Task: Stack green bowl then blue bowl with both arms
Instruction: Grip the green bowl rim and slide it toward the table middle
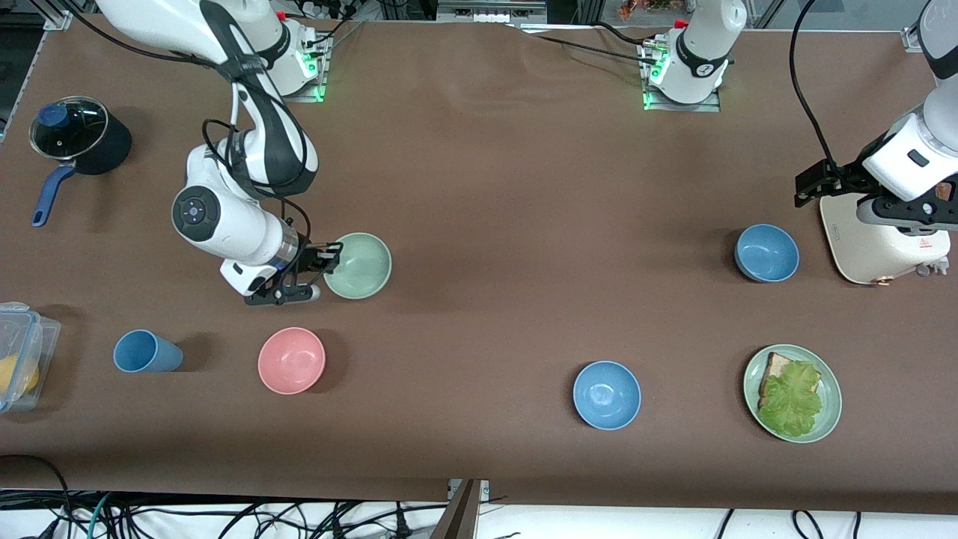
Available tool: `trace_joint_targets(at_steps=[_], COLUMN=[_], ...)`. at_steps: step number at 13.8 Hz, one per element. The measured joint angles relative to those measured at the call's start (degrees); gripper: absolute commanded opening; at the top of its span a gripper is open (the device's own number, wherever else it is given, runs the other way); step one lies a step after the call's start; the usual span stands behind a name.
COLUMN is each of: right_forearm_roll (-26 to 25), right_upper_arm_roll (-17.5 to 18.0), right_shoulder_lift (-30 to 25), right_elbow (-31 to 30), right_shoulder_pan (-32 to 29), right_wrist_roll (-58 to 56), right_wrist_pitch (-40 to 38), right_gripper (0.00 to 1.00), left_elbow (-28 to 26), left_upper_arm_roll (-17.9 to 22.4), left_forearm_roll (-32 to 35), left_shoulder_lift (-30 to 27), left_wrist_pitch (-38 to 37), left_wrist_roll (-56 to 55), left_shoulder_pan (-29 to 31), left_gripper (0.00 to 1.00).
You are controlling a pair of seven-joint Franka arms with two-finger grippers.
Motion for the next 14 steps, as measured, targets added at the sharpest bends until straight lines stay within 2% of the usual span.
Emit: trace_joint_targets(at_steps=[3,8,11,14], right_forearm_roll=[0.01,-0.15,-3.79,-6.79], right_upper_arm_roll=[0.36,0.31,-0.22,-1.03], right_shoulder_lift=[5.46,22.13,27.91,28.90], right_elbow=[9.33,27.38,31.75,32.22], right_shoulder_pan=[6.21,19.51,25.02,25.23], right_wrist_roll=[10.61,30.69,36.53,36.95], right_wrist_pitch=[-2.08,1.36,6.19,6.49], right_gripper=[0.00,0.00,0.00,0.00], left_elbow=[0.00,0.00,0.00,0.00], left_upper_arm_roll=[0.00,0.00,0.00,0.00], left_forearm_roll=[0.00,0.00,0.00,0.00], left_shoulder_lift=[0.00,0.00,0.00,0.00], left_wrist_pitch=[0.00,0.00,0.00,0.00], left_wrist_roll=[0.00,0.00,0.00,0.00], left_shoulder_pan=[0.00,-0.01,0.00,-0.01], left_gripper=[1.00,1.00,1.00,1.00])
